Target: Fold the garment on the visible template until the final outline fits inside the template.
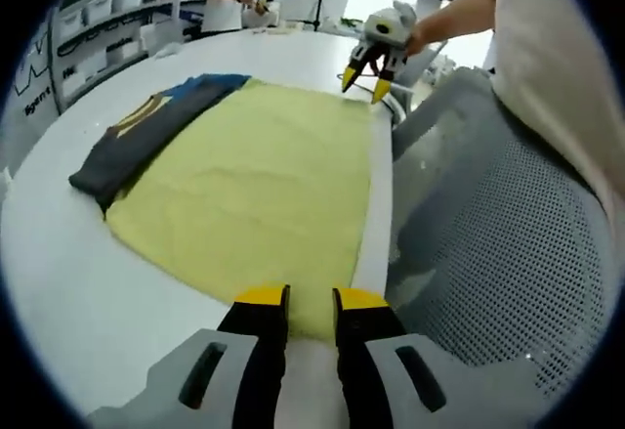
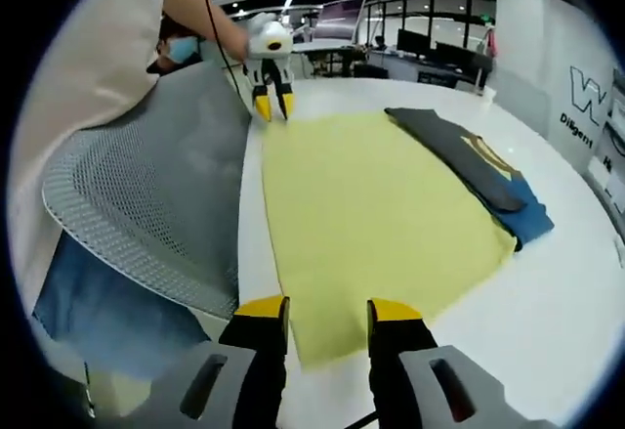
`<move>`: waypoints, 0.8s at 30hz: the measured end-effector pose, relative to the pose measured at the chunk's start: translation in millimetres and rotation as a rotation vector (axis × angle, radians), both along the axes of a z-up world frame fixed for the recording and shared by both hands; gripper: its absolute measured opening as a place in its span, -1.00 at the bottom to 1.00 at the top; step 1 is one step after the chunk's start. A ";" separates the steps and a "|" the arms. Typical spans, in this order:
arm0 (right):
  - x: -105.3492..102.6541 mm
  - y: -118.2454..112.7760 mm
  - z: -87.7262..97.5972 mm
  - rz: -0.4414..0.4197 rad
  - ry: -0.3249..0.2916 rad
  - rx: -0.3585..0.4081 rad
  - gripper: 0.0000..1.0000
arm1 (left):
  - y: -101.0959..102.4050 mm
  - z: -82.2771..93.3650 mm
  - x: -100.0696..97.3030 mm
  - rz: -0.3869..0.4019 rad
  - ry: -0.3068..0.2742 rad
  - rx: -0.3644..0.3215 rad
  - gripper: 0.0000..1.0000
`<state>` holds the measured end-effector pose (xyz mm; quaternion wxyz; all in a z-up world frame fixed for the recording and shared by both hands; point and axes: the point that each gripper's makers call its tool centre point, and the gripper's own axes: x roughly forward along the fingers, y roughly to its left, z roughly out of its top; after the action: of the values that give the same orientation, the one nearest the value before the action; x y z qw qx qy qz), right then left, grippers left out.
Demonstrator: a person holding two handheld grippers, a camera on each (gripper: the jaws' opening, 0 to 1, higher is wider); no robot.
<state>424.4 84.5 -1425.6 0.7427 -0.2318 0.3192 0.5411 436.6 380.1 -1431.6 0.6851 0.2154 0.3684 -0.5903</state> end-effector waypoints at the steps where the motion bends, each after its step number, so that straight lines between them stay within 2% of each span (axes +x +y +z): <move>1: -1.6 -1.1 -0.6 0.005 0.000 -0.006 -0.47 | 0.8 -1.1 -1.8 -0.011 -0.002 0.008 -0.67; 7: -14.4 -7.0 -7.8 0.038 0.001 -0.051 -0.51 | 5.3 -10.0 -13.6 -0.091 -0.025 0.073 -0.66; 12: -20.3 -12.1 -13.0 0.046 -0.004 -0.076 -0.54 | 7.6 -13.0 -13.7 -0.102 -0.052 0.093 -0.63; 18: -20.8 -19.1 -15.4 0.055 -0.024 -0.107 -0.62 | 7.9 -13.7 -8.6 -0.109 -0.094 0.116 -0.75; 24: -23.3 -22.8 -19.7 0.087 -0.055 -0.145 -0.67 | 9.5 -13.8 -5.3 -0.115 -0.132 0.132 -0.76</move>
<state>401.0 61.7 -1445.4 0.7080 -0.3137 0.3267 0.5418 431.3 389.6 -1445.4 0.6572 0.3194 0.3476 -0.5876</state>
